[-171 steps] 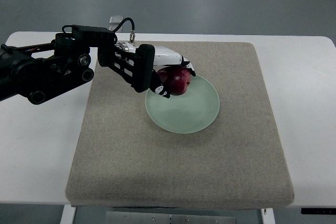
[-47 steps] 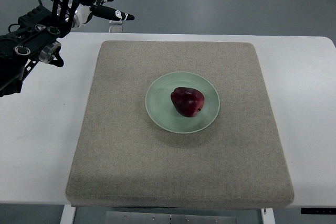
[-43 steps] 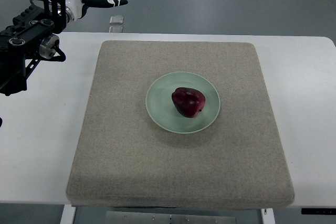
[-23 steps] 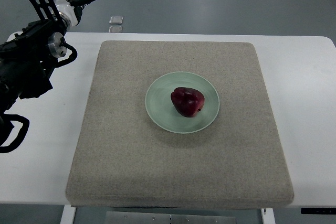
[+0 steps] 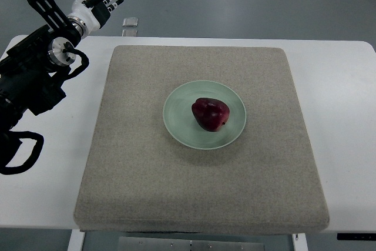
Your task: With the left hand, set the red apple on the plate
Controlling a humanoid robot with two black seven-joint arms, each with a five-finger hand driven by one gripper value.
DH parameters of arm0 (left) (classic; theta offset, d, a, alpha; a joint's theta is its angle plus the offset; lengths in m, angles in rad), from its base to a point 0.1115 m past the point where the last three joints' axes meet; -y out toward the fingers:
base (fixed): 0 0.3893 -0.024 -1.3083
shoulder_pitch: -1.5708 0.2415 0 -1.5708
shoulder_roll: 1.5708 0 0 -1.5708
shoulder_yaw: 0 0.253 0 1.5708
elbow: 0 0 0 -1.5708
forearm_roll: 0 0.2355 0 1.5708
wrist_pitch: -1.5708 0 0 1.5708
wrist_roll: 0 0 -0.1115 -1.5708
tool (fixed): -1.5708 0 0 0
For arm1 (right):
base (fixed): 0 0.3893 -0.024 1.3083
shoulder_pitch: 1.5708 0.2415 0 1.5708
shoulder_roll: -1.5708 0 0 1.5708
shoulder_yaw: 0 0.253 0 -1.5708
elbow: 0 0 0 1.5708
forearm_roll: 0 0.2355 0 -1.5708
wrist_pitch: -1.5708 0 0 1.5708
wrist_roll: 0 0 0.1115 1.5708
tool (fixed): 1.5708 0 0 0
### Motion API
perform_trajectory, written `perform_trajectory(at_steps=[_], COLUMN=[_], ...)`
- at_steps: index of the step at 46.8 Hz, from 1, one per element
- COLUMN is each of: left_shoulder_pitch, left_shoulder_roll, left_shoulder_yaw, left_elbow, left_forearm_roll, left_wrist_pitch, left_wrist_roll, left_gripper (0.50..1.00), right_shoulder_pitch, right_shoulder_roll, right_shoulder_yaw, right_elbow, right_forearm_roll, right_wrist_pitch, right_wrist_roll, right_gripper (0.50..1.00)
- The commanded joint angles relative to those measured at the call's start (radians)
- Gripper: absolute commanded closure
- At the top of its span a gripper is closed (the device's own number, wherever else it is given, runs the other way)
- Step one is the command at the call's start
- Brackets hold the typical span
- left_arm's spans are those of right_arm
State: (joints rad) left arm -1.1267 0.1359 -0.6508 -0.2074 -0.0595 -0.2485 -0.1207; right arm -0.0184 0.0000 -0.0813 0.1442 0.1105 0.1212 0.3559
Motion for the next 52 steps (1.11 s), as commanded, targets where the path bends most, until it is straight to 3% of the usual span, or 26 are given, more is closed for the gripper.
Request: perform_trajectory(at_steps=[1,12,52], left_shoulder_pitch=[0.010,0.015,0.039], left_shoulder_roll=[-0.001,0.002,0.005], left_shoulder_yaw=[-0.006,-0.006,0.010], left_elbow=[-0.003,-0.003,-0.003], left_forearm_roll=[0.000,-0.034,-0.031], left_wrist_pitch=[-0.024,-0.095,-0.084], left_wrist_roll=[-0.007,-0.013,-0.022], left_gripper=[0.501,0.501,0.501], right_shoulder_pitch=[0.000,0.000,0.000], right_shoulder_roll=[0.000,0.000,0.000], right_shoulder_yaw=[0.000,0.000,0.000], right_elbow=[0.000,0.000,0.000], right_forearm_roll=[0.000,0.000,0.000], right_wrist_pitch=[0.000,0.000,0.000], right_wrist_roll=[0.000,0.000,0.000], right_gripper=[0.536,0.536,0.536])
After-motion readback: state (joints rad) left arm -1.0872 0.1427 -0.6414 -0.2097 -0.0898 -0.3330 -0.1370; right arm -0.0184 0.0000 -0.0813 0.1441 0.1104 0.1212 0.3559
